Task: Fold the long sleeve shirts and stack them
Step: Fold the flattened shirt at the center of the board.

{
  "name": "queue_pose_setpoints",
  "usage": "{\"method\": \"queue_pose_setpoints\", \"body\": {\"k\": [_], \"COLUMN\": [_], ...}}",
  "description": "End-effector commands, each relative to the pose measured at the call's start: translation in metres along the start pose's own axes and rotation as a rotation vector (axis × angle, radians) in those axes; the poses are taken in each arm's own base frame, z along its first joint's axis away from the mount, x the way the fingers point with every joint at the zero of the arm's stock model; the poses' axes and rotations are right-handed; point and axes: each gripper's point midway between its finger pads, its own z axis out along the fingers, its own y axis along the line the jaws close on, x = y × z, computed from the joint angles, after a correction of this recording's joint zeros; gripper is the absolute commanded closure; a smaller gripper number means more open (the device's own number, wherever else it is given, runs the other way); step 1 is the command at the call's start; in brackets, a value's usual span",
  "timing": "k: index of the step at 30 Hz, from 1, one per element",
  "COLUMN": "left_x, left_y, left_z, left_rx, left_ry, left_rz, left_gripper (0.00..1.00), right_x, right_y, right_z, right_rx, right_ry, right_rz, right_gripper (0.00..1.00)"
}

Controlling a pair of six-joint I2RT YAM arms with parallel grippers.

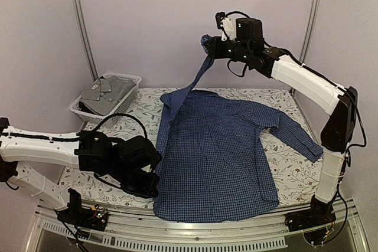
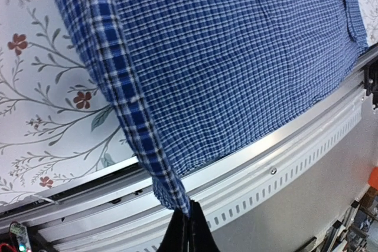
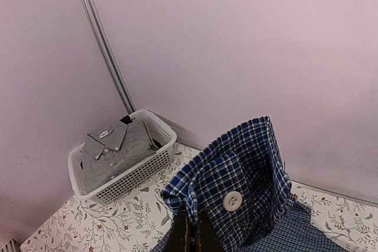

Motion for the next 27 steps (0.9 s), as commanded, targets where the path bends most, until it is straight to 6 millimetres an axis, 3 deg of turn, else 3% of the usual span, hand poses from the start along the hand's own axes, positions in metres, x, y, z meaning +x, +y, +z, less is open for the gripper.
{"method": "queue_pose_setpoints", "body": {"k": [1, 9, 15, 22, 27], "left_x": [0.001, -0.002, -0.002, -0.005, -0.007], "left_y": [-0.039, -0.077, -0.092, -0.108, -0.119], "left_z": [0.008, 0.037, 0.056, 0.062, 0.068], "left_rx": [0.091, 0.163, 0.183, 0.214, 0.23], "left_ry": [0.062, 0.122, 0.157, 0.175, 0.185], "left_rz": [0.138, 0.22, 0.256, 0.282, 0.293], "left_gripper": [1.0, 1.0, 1.0, 1.0, 1.0], "right_x": [-0.03, -0.011, -0.007, -0.026, -0.05], "right_y": [-0.018, -0.039, -0.042, -0.04, -0.037], "right_z": [-0.04, -0.071, -0.078, -0.08, -0.086], "right_rx": [0.16, 0.268, 0.287, 0.293, 0.303], "right_ry": [-0.075, -0.04, -0.027, -0.058, -0.106], "right_rz": [-0.079, -0.114, -0.126, -0.145, -0.174], "right_gripper": [1.0, 1.0, 1.0, 1.0, 1.0]}}
